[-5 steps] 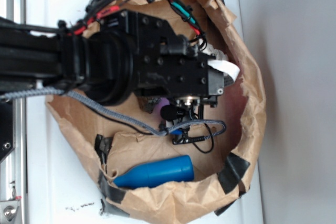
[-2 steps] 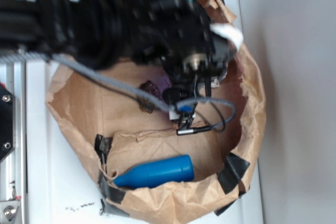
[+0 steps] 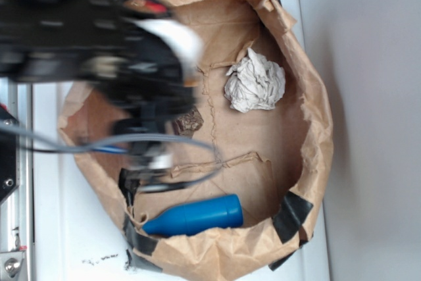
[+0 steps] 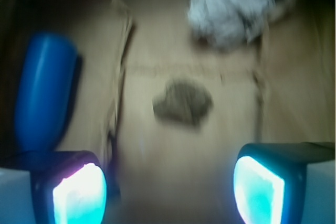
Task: Grab the rock.
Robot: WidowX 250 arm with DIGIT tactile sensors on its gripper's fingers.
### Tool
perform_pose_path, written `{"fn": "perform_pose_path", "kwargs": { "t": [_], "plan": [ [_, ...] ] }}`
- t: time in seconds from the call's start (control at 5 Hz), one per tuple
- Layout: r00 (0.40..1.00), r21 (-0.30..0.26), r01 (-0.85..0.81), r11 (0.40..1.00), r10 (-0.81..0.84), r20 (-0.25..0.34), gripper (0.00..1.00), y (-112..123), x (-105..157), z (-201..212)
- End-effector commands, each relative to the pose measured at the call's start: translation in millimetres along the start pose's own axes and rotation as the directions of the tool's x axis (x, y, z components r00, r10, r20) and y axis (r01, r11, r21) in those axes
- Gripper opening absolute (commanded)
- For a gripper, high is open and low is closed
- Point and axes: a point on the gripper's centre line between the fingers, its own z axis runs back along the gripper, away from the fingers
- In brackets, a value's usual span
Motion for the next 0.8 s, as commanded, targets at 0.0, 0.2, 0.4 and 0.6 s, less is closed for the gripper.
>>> {"fn": "perform_pose_path", "kwargs": {
  "t": [0.0, 0.2, 0.4, 0.6],
  "plan": [
    [0.998, 0.044, 0.048, 0.998, -0.046, -0.041, 1.0, 7.4, 20.2, -23.9],
    [0.999, 0.058, 0.036, 0.998, -0.034, -0.043, 1.0, 10.0, 38.4, -30.4],
    [1.0, 0.045, -0.003, 0.999, 0.004, -0.031, 1.0, 21.5, 63.9, -25.4],
    [1.0, 0.046, -0.009, 0.999, 0.01, -0.03, 1.0, 25.3, 73.9, -25.1]
  ]
}}
